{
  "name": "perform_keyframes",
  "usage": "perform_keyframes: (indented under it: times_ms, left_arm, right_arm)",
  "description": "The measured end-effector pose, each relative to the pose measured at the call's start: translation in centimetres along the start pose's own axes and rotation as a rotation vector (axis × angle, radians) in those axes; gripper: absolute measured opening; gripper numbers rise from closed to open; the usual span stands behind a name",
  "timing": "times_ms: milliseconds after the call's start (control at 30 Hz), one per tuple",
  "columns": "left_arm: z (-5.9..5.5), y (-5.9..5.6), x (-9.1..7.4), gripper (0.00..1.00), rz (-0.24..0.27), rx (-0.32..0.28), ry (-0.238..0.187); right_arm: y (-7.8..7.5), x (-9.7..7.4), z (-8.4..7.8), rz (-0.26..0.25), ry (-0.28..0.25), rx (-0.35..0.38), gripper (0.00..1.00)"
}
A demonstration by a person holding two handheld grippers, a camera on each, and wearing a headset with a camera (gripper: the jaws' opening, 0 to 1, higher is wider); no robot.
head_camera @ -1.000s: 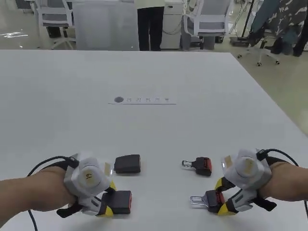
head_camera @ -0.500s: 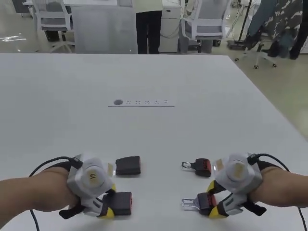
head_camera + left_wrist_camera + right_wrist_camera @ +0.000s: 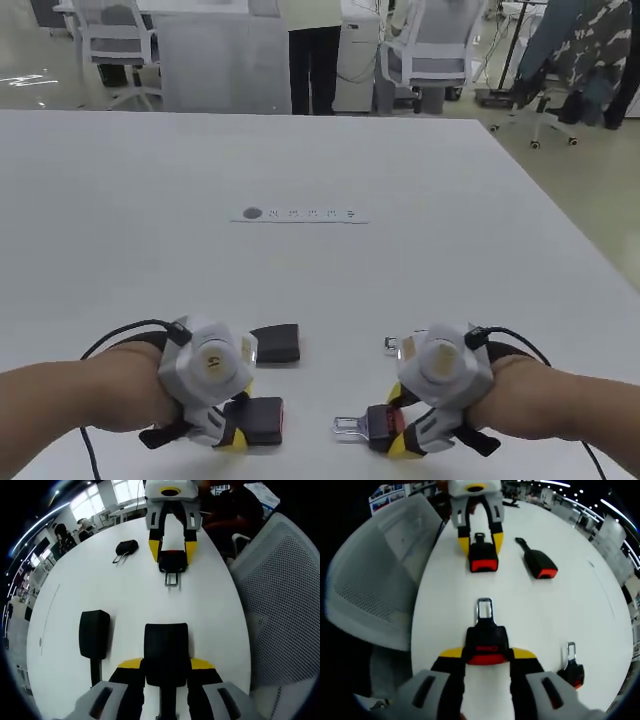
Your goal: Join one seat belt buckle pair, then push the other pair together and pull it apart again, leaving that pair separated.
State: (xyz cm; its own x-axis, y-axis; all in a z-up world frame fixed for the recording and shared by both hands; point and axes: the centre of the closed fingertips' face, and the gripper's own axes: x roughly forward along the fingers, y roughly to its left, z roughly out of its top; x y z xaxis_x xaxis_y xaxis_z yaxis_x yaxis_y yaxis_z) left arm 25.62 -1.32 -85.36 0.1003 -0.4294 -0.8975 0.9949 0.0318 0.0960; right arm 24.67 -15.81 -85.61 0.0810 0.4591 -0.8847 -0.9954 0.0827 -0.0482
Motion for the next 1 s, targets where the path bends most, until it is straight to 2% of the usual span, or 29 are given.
perform_keyframes:
  times_ms: [233,467,733,1000]
  left_arm:
    - [0.0,-0.1,0.1,0.33,-0.010,0.001,0.011]
    - [-0.1,-0.1,0.0,0.33,-0.014,0.000,0.022]
    - [0.0,-0.2,0.1,0.33,-0.028,0.020,0.037]
    - [0.1,0.0,0.1,0.33,-0.037,0.021,0.046]
  right_arm:
    - [-0.2,1.3,2.5,-0.011,-0.020,0.003,0.34]
    - [-0.1,2.2,4.1,-0.008,-0.014,0.004,0.34]
    - [0.1,2.4,4.9,-0.019,0.001,-0.021,0.33]
    - [-0.3,2.4,4.7,-0.022,-0.008,-0.014,0.33]
